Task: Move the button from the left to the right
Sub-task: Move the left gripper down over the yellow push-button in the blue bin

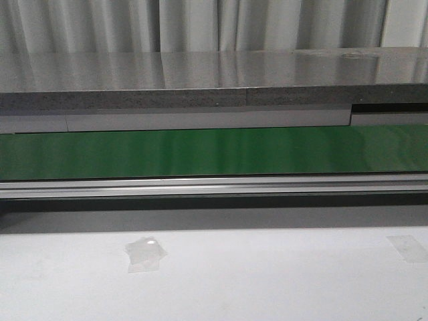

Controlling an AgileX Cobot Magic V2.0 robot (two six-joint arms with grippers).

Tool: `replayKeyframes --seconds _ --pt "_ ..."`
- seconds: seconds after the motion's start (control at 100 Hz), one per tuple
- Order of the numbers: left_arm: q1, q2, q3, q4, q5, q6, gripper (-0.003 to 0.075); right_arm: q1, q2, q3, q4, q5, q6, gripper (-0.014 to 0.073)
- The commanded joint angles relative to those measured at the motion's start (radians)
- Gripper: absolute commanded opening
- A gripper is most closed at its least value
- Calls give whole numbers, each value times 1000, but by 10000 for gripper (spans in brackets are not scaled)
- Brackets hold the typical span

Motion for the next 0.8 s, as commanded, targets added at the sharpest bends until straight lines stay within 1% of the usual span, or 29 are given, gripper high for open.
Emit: replayKeyframes --seconds 0.0,0.45,0.52,0.6,0.79 --pt "1 -35 47 -1 -82 -4 -20 5 -20 -15 -5 -82 -5 -68" --pt "1 -35 23 -1 -77 -4 -20 5 -20 -15 -5 -82 -5 -68" --pt "1 -33 -14 -1 -37 -4 -20 5 -20 -15 -5 -82 -5 -68" --pt "1 -14 -78 -1 43 -4 -20 5 -20 -15 -5 -82 -5 -68" --pt "1 104 -290 -1 240 -4 -20 5 -20 -15 -5 -82 -5 -68"
